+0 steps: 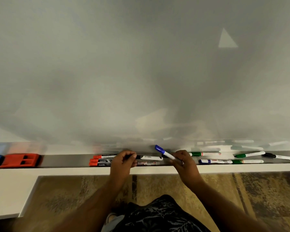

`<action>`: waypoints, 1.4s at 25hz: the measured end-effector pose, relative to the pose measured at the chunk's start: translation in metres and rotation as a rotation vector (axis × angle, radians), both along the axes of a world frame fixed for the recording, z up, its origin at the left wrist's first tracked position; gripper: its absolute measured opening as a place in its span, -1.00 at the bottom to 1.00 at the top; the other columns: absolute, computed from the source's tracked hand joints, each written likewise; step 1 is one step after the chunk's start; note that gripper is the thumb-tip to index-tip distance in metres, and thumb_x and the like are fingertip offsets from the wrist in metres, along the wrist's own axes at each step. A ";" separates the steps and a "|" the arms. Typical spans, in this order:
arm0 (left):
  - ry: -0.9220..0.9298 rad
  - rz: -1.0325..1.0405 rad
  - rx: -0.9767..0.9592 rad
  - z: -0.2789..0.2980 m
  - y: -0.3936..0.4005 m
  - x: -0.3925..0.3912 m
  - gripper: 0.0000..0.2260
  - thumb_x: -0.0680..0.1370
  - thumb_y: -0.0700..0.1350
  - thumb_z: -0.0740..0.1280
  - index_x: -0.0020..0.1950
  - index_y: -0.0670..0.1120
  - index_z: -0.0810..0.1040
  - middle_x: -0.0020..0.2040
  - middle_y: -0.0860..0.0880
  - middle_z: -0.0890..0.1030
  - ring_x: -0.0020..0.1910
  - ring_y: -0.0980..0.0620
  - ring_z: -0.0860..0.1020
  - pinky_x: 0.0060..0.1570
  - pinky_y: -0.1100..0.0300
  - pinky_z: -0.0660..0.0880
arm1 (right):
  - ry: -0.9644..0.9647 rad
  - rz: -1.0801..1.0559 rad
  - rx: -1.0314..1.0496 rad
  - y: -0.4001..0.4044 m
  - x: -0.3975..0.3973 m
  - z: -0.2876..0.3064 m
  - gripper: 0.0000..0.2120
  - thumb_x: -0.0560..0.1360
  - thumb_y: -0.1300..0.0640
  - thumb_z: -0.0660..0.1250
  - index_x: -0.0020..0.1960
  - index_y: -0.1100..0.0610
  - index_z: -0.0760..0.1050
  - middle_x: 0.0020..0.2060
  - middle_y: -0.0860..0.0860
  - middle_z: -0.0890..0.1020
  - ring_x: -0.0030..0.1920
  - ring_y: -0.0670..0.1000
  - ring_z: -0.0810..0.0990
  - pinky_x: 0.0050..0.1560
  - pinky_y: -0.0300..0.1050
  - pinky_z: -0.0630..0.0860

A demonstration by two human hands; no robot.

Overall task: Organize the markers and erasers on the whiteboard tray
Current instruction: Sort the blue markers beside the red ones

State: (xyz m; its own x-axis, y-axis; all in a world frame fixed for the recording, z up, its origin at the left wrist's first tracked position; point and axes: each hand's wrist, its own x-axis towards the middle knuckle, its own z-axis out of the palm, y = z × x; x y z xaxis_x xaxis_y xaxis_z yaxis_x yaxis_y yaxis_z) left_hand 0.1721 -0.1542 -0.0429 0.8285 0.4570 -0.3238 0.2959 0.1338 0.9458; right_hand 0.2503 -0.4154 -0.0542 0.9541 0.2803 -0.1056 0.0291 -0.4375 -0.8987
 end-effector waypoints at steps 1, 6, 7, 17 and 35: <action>-0.009 0.024 0.041 0.001 0.009 -0.006 -0.81 0.56 -0.26 0.43 -0.06 0.04 0.70 -0.08 -0.07 0.73 -0.12 -0.09 0.73 -0.14 0.13 0.68 | -0.076 0.025 -0.077 0.002 -0.001 -0.003 -0.73 0.53 0.29 0.47 0.16 0.01 0.69 -0.06 -0.08 0.52 -0.07 -0.10 0.55 -0.09 -0.37 0.43; -0.055 0.160 0.132 0.008 0.050 -0.035 -0.77 0.57 -0.31 0.40 -0.10 0.02 0.71 -0.19 -0.12 0.72 -0.26 -0.05 0.69 -0.25 0.12 0.68 | -0.321 0.184 -0.373 0.022 -0.004 -0.011 -0.69 0.52 0.20 0.49 0.24 0.02 0.66 -0.02 -0.06 0.55 -0.04 -0.05 0.51 -0.06 -0.24 0.46; -0.054 0.190 0.114 0.010 0.057 -0.041 -0.78 0.57 -0.31 0.39 -0.10 0.00 0.71 -0.20 -0.13 0.71 -0.26 -0.05 0.68 -0.26 0.12 0.67 | -0.355 0.198 -0.390 0.028 -0.004 -0.010 -0.73 0.51 0.16 0.49 0.19 -0.01 0.65 -0.02 -0.06 0.59 -0.04 -0.05 0.52 -0.06 -0.20 0.48; -0.005 0.045 -0.016 0.011 0.027 -0.024 -0.87 0.55 -0.31 0.41 0.02 -0.13 0.71 -0.08 -0.18 0.74 -0.11 -0.14 0.73 -0.13 0.13 0.69 | -0.404 0.203 -0.460 0.045 -0.010 -0.005 -0.77 0.55 0.10 0.38 0.19 -0.03 0.66 0.16 -0.08 0.68 0.17 0.02 0.59 0.14 0.02 0.54; 0.135 -0.442 0.352 0.010 -0.078 0.016 -0.79 0.56 -0.21 0.44 -0.06 0.14 0.67 -0.11 0.11 0.71 -0.16 0.07 0.69 -0.28 0.13 0.67 | -0.232 -0.140 -0.349 -0.101 -0.002 -0.006 -0.81 0.56 0.19 0.46 0.15 0.03 0.71 0.05 -0.04 0.74 0.03 -0.01 0.65 0.03 -0.03 0.61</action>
State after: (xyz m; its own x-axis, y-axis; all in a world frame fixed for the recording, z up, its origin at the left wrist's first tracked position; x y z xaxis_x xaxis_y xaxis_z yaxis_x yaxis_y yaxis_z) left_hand 0.1885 -0.2318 -0.0333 0.9271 0.1762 -0.3309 0.3730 -0.3452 0.8612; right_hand 0.2481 -0.5163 -0.0604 0.9899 0.1325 0.0508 0.1319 -0.7281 -0.6727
